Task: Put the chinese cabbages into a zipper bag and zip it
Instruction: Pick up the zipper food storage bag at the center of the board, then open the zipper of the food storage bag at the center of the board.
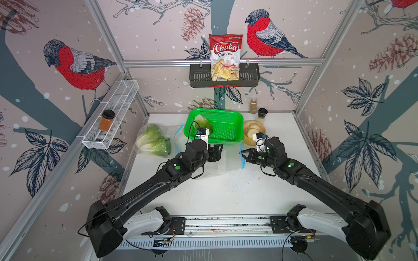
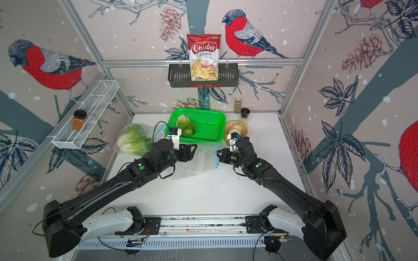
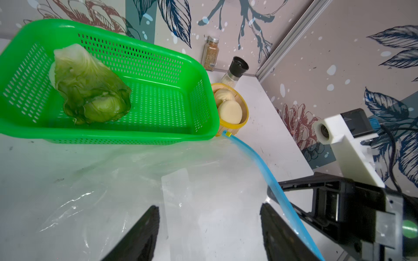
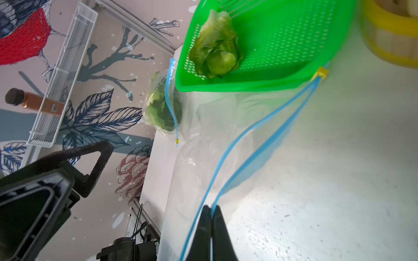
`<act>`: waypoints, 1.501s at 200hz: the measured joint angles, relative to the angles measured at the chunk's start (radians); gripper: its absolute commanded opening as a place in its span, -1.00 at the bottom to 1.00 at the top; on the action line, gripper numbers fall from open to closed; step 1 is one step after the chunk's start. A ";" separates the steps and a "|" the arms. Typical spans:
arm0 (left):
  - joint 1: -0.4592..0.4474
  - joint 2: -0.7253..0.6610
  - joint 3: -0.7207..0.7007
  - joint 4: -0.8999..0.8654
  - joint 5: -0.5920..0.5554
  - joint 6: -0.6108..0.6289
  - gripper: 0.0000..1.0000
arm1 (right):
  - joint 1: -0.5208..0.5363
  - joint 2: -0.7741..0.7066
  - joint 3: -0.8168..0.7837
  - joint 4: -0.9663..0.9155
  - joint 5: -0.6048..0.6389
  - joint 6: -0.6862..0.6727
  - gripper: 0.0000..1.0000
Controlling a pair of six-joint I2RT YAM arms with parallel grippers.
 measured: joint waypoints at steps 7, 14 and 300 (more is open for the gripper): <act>-0.001 -0.008 0.025 -0.028 0.001 0.002 0.41 | 0.034 0.010 0.034 -0.008 0.031 -0.011 -0.96; -0.002 -0.011 0.051 -0.055 0.001 0.005 0.41 | 0.069 0.027 0.076 -0.023 0.068 -0.024 -0.96; 0.047 -0.047 0.114 -0.206 -0.195 0.017 -1.00 | 0.357 0.279 0.530 -0.147 0.437 -0.296 -0.81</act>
